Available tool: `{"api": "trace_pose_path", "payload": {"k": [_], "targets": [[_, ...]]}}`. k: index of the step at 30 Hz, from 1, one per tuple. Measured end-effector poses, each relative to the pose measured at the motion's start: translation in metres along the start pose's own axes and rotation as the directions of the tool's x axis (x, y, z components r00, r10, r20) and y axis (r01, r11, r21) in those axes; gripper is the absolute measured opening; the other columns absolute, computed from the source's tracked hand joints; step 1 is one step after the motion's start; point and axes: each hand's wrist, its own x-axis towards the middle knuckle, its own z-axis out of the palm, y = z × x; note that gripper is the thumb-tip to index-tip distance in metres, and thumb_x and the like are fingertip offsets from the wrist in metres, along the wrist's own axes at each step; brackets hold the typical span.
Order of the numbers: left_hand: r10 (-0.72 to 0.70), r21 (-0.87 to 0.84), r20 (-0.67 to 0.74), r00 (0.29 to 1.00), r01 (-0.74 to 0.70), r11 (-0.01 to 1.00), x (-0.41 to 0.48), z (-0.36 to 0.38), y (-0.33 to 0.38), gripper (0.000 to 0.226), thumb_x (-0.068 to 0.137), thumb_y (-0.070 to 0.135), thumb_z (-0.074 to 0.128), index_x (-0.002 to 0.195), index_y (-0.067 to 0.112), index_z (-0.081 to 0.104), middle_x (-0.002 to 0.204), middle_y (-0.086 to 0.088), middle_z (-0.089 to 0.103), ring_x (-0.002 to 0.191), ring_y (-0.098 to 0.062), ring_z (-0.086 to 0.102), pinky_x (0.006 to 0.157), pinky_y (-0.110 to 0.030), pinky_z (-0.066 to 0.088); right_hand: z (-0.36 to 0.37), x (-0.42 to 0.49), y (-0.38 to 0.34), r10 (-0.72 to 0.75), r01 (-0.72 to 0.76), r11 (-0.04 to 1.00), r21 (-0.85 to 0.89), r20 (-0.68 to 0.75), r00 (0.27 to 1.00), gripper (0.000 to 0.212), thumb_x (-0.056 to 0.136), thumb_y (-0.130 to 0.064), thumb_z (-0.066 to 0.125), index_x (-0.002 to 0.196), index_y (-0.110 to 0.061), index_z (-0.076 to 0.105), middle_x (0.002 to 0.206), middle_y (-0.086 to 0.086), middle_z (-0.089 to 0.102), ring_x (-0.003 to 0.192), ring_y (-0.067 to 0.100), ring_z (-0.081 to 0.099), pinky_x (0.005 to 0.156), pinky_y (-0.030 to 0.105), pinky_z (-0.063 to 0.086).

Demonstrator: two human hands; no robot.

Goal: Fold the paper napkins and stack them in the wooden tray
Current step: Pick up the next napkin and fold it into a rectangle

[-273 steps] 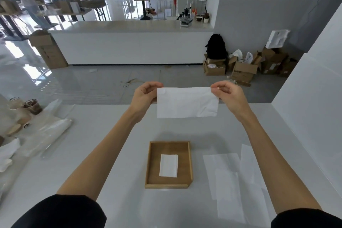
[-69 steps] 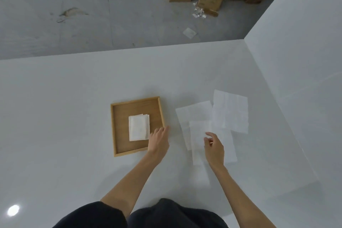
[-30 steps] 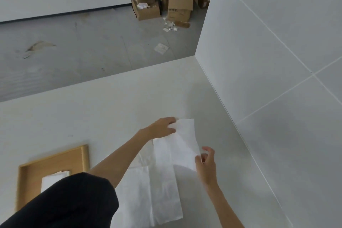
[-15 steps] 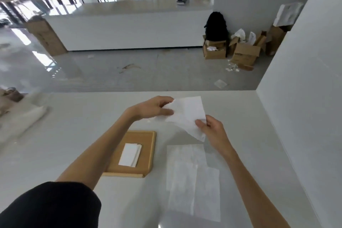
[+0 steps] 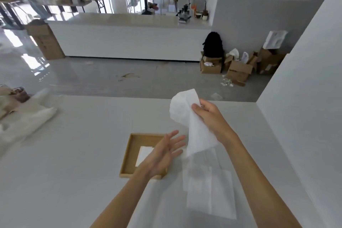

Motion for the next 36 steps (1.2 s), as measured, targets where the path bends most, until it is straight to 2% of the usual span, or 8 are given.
{"api": "trace_pose_path", "payload": {"k": [7,12,14,17,20,24,29,36], "targets": [[-0.162,0.096,0.152,0.975,0.148,0.984,0.002,0.013,0.02,0.07,0.088,0.052,0.068,0.148,0.024,0.045,0.145,-0.015,0.057,0.138,-0.037,0.049,0.119,-0.053,0.033,0.008,-0.03,0.005,0.123,-0.106,0.971,0.216,-0.066,0.99,0.027,0.103,-0.023,0.051,0.123,-0.014,0.067,0.116,0.01,0.074,0.098,0.026,0.071,0.088,0.042,0.056],[-0.208,0.062,0.246,0.947,0.199,0.978,-0.007,-0.002,0.015,0.049,0.095,0.023,0.067,0.134,-0.004,0.054,0.131,-0.022,0.061,0.123,-0.035,0.06,0.105,-0.042,0.05,0.023,-0.039,0.01,0.123,-0.092,0.959,0.268,-0.1,0.987,0.028,0.104,-0.021,0.049,0.124,-0.013,0.067,0.119,0.008,0.073,0.107,0.024,0.071,0.093,0.041,0.055],[-0.165,0.009,0.213,0.963,0.167,0.986,-0.008,-0.021,0.024,0.03,0.092,0.013,0.068,0.117,-0.003,0.062,0.117,-0.017,0.068,0.107,-0.027,0.067,0.096,-0.038,0.054,0.026,-0.039,0.013,0.125,-0.088,0.97,0.226,-0.154,0.98,0.027,0.103,-0.022,0.05,0.124,-0.015,0.067,0.119,0.004,0.074,0.112,0.025,0.07,0.091,0.038,0.054],[-0.133,0.015,0.117,0.984,0.132,0.991,-0.006,-0.05,0.05,0.039,0.091,0.009,0.066,0.126,-0.005,0.055,0.134,-0.026,0.059,0.118,-0.035,0.056,0.111,-0.05,0.044,0.028,-0.037,0.018,0.138,-0.114,0.985,0.132,-0.193,0.971,0.023,0.102,-0.024,0.054,0.118,-0.022,0.071,0.116,0.003,0.075,0.113,0.032,0.067,0.093,0.042,0.053],[-0.056,0.009,0.02,0.998,0.055,0.998,-0.014,-0.076,0.086,0.036,0.092,0.013,0.063,0.122,-0.004,0.054,0.128,-0.026,0.056,0.112,-0.037,0.06,0.093,-0.049,0.054,0.04,-0.028,0.019,0.143,-0.133,0.987,0.092,-0.108,0.984,0.023,0.099,-0.022,0.059,0.12,-0.025,0.069,0.117,0.002,0.075,0.109,0.029,0.07,0.102,0.051,0.051],[0.018,0.064,0.018,1.0,-0.019,0.998,-0.037,-0.102,0.122,0.058,0.098,0.027,0.065,0.142,-0.004,0.045,0.143,-0.027,0.053,0.134,-0.044,0.051,0.11,-0.056,0.044,0.071,-0.007,0.021,0.127,-0.126,0.99,0.067,-0.013,0.992,0.027,0.097,-0.015,0.062,0.121,-0.027,0.067,0.117,0.002,0.074,0.109,0.027,0.07,0.097,0.05,0.053],[0.065,0.14,-0.036,0.997,-0.06,0.988,-0.062,-0.127,0.146,0.04,0.094,0.006,0.065,0.133,-0.003,0.057,0.132,-0.022,0.065,0.121,-0.039,0.064,0.086,-0.041,0.06,0.103,0.019,0.031,0.135,-0.148,0.978,0.149,0.099,0.986,0.033,0.095,-0.009,0.063,0.126,-0.021,0.064,0.12,0.006,0.074,0.108,0.027,0.071,0.085,0.038,0.059],[0.215,0.119,-0.143,0.966,-0.199,0.973,-0.077,-0.145,0.168,0.036,0.094,-0.001,0.062,0.13,-0.004,0.06,0.131,-0.02,0.066,0.122,-0.038,0.063,0.102,-0.048,0.053,0.124,0.039,0.023,0.095,-0.117,0.983,0.14,0.153,0.984,0.036,0.091,-0.007,0.068,0.125,-0.021,0.064,0.115,0.001,0.076,0.105,0.021,0.073,0.083,0.033,0.059]]}}
